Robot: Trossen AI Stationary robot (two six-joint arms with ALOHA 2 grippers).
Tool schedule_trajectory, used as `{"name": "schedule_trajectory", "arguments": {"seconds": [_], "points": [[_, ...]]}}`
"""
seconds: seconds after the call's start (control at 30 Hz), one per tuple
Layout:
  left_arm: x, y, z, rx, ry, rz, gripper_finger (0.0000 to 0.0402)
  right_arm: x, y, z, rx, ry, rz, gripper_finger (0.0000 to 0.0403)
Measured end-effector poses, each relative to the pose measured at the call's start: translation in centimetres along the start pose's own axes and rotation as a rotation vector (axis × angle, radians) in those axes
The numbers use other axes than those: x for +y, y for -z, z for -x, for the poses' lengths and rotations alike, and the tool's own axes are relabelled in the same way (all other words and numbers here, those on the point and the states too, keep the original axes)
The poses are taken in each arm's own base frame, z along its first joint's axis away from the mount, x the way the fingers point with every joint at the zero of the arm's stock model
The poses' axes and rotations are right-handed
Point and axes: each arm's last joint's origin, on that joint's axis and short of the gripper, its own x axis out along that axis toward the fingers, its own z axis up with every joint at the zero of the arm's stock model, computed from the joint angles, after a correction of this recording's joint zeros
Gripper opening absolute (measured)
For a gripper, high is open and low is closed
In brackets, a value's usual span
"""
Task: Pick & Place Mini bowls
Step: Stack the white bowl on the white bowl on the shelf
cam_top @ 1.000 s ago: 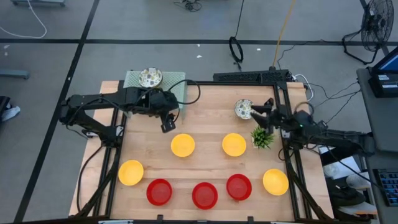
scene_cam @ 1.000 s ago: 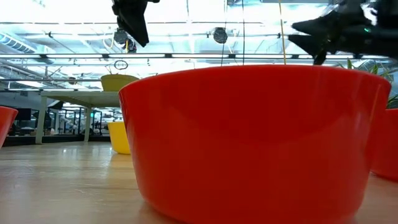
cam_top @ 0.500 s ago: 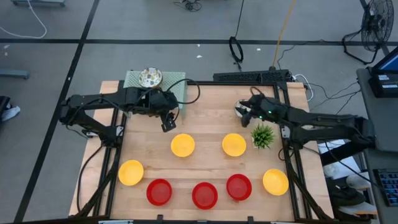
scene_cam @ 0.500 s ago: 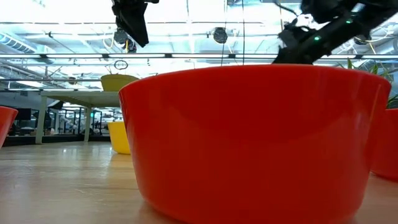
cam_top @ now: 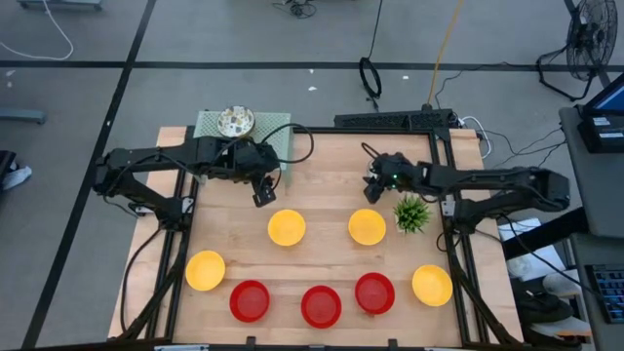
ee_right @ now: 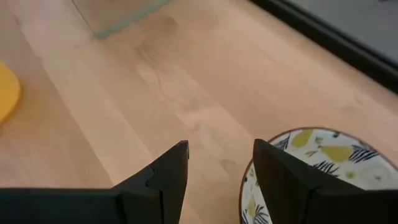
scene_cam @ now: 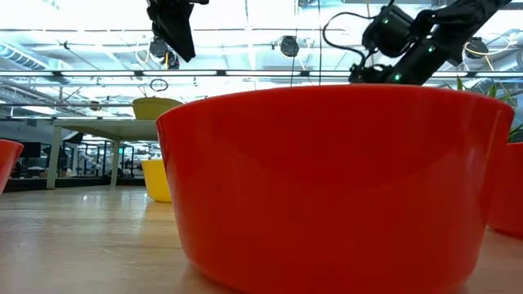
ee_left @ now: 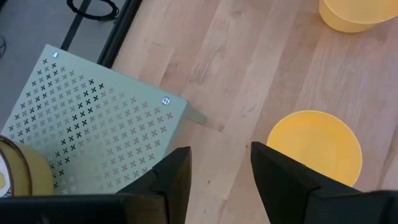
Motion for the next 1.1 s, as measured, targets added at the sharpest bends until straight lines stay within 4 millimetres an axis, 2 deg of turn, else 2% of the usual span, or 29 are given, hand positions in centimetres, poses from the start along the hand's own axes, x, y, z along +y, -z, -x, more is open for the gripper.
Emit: {"name": "schedule_trajectory", "arguments": {"seconds": [0.23,0.73,0.9,1.1], "points": [[0.0,0.0,0.0,0.0,0.0,0.0,0.017,-0.1,0.8,-1.5,0.069,0.05,0.023,0.0171],[0.0,0.0,0.0,-0.001,0.001,-0.002,0.017,-0.7,2.0,-3.5,0.141,0.153,-0.069,0.0171],[0.0,0.0,0.0,-0.001,0.001,-0.001,0.017,-0.7,2.3,-4.0,0.175,0.154,0.018,0.0168],[0.0,0.0,0.0,-0.001,0.001,-0.002,0.017,-0.7,2.5,-4.2,0.196,0.15,0.117,0.0137]]}}
